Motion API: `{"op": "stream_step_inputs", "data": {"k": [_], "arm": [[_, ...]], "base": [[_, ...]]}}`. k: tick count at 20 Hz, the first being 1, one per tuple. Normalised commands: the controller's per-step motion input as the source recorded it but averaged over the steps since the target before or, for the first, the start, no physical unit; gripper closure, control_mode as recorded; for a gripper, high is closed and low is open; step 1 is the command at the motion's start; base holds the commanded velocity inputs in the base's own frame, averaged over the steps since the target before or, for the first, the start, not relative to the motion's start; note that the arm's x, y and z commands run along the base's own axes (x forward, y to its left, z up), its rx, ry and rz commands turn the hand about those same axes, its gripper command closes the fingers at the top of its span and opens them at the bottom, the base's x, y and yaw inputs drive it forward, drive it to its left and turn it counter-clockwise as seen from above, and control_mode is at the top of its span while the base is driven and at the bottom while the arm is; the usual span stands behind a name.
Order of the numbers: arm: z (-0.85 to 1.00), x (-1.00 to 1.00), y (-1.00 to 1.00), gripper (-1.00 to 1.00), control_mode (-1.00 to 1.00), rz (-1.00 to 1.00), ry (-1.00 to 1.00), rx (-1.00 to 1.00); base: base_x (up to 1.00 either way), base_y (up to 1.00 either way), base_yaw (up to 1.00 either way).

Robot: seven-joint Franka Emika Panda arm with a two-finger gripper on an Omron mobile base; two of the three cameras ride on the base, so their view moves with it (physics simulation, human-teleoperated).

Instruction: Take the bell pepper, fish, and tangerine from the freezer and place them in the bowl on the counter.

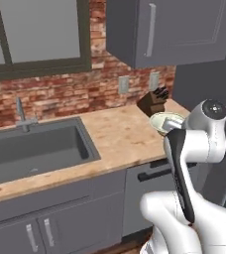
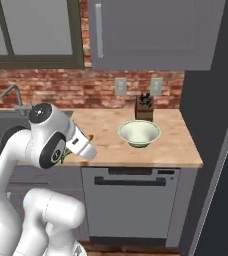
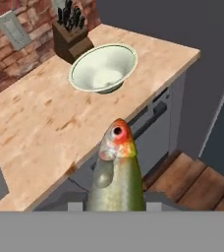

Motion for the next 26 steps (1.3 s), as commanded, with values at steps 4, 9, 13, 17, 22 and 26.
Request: {"op": "stream_step_inputs", "data": {"k": [4,9,13,17,22,26], "arm": [[0.0,0.0,0.0,1.0,1.0,0.0,0.0,0.0],[0.0,0.0,0.0,1.0,1.0,0.0,0.0,0.0],[0.0,0.0,0.0,1.0,1.0,0.0,0.0,0.0],[-0.43,0.93,0.0,1.0,-1.0,0.0,0.0,0.0],[-0.69,0.97,0.0,1.0,-1.0,0.0,0.03,0.0],[-0.81,0.96,0.0,1.0,-1.0,0.0,0.05,0.0]], "base": [[0.91,-0.64,-0.01],[0.85,-0.44,0.0],[0.93,-0.07,0.0],[0.0,0.0,0.0],[0.0,0.0,0.0],[0.0,0.0,0.0]]}}
